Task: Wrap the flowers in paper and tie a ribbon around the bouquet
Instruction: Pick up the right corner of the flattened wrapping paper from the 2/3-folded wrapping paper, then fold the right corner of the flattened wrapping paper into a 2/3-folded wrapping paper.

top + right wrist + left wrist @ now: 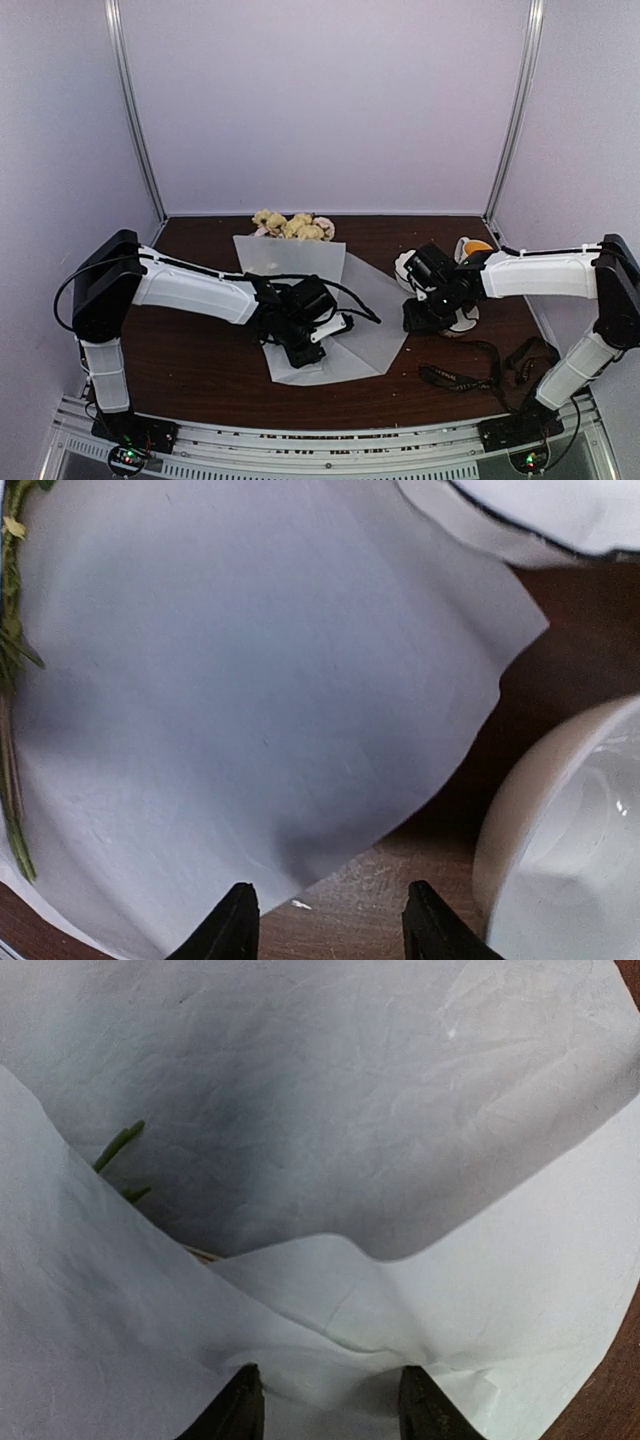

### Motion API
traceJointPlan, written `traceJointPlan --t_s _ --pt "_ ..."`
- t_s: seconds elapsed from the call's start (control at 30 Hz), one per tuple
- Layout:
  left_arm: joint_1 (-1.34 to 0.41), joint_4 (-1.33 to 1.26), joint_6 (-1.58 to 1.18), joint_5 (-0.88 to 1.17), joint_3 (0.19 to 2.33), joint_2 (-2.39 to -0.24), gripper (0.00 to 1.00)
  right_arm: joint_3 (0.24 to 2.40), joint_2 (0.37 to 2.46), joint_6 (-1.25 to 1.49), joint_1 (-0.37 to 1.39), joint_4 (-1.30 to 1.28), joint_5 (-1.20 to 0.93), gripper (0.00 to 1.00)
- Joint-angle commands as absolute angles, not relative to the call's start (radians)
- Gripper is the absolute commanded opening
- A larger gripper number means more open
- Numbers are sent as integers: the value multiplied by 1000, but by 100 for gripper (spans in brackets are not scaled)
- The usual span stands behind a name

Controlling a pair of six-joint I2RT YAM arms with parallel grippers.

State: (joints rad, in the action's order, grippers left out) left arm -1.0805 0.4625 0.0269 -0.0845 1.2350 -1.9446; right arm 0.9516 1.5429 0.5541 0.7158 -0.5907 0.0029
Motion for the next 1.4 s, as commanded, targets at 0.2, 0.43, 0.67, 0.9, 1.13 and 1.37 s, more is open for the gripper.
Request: traceJointPlan --t_s 0.2,0.43,0.67,0.9,1.13,1.37 --pt "-1082 457 21 -43 1199 -1954 48 862 1616 728 713 -344 -92 52" --pt "-1083 455 15 -37 1198 -1959 46 855 1685 752 712 -203 -184 20" --pt "-1081 461 18 -36 1218 -1985 38 863 1520 682 743 -237 -232 0" --pt "-1071 440 6 -23 1206 -1982 35 938 1498 685 828 -49 -416 0" --pt "-1069 353 -12 -27 1128 -1925 34 1094 1703 738 829 131 -461 0" --pt "-1069 277 -8 -18 1066 -1889 31 1225 1876 736 825 197 -467 0"
